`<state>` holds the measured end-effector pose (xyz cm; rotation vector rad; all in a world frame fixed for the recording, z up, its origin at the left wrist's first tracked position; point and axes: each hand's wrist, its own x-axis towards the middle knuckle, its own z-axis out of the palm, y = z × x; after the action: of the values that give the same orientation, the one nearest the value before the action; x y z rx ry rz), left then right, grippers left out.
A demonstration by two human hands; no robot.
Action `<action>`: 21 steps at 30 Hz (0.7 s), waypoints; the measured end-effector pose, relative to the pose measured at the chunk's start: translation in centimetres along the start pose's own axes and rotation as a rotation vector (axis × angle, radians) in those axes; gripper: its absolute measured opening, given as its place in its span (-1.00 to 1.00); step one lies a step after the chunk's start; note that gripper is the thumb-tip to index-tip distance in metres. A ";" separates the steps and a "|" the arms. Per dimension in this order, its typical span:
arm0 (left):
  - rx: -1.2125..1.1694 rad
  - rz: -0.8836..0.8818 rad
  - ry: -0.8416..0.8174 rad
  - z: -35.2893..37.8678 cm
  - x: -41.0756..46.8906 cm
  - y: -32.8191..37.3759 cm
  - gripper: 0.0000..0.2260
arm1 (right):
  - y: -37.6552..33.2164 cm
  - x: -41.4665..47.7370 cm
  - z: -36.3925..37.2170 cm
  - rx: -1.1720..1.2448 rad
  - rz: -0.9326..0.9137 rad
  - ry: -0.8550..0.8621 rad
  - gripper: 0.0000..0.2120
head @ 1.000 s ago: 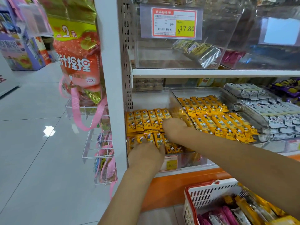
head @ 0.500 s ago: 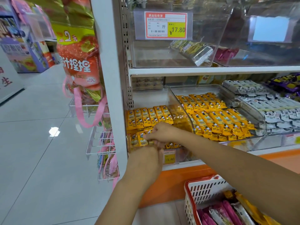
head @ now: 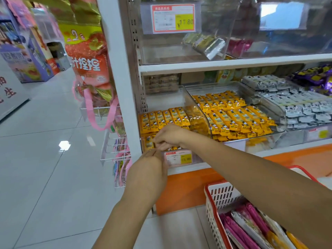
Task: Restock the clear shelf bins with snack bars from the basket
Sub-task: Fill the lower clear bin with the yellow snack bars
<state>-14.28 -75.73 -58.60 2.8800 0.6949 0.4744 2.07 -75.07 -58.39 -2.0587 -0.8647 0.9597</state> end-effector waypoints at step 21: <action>-0.027 0.397 -0.762 17.0 -4.4 11.7 -0.74 | 35.6 -22.8 -9.3 -0.568 0.497 0.202 -0.70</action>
<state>-7.39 -89.21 -73.37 2.8219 -0.0074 -0.5617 7.92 -114.97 -74.25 -2.8950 -0.5624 0.7825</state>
